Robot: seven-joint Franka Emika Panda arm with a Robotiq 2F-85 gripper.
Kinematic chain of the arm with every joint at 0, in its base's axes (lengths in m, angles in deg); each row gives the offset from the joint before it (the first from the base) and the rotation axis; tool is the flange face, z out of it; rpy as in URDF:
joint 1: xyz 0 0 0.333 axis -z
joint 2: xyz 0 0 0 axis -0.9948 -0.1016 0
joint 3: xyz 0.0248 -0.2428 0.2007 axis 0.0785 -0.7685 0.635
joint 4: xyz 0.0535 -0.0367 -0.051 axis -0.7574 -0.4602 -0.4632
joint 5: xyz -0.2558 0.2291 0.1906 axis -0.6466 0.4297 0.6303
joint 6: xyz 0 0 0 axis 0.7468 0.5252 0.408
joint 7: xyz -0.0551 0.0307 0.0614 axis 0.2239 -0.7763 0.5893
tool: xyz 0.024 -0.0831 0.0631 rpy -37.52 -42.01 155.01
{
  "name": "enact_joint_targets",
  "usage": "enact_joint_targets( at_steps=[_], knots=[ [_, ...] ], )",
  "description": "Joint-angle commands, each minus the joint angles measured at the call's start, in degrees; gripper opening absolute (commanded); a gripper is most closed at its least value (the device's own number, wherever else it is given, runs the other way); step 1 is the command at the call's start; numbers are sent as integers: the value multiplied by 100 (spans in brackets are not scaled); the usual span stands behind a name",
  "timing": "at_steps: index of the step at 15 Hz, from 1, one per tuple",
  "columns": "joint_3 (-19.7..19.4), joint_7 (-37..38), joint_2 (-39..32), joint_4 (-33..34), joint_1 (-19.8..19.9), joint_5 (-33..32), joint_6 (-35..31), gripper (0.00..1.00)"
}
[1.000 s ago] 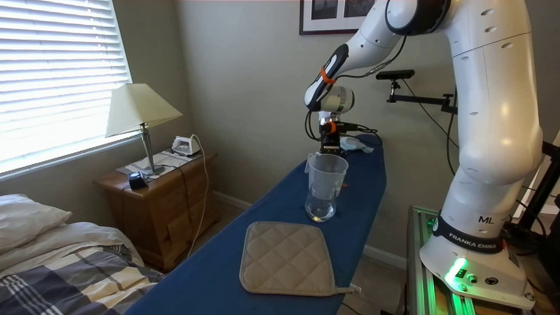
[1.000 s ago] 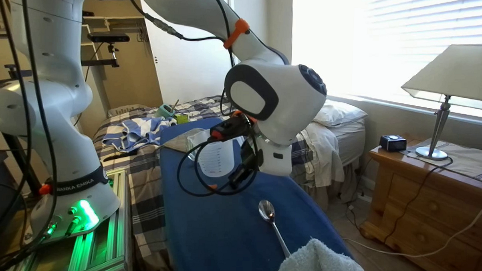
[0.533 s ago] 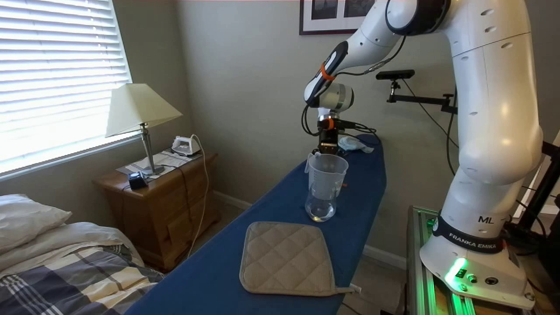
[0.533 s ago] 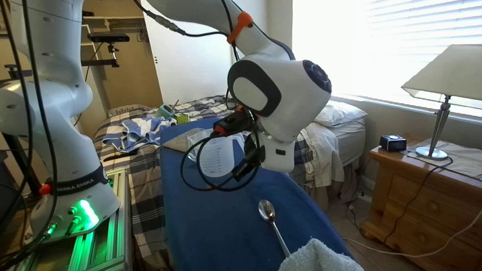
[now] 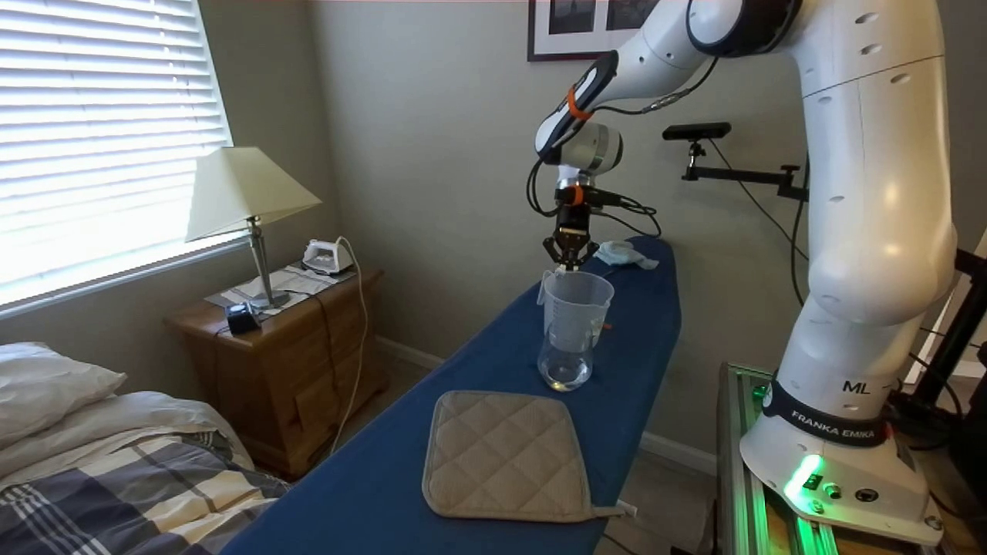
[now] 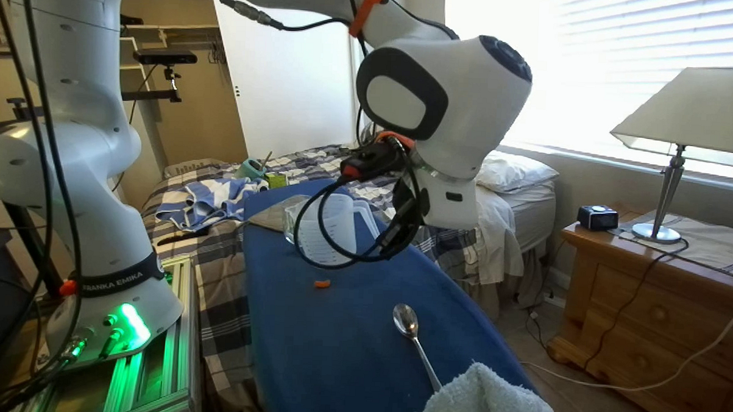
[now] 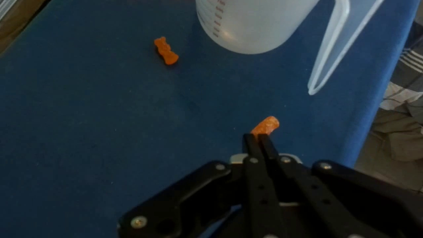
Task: Pick up one orange object from the table and put it on the silver spoon, pour the orange object into the clear measuring cup, put the silver spoon on the table
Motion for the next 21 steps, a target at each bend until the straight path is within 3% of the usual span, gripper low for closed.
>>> enact_joint_targets(
  at_steps=[1, 11, 21],
  knots=[
    [-90, 147, 265, 204, 82, -229, 111, 3],
    [-441, 171, 133, 382, 158, -1870, -290, 3],
    [-352, 153, -315, 238, 282, -1726, -1013, 3]
  ],
)
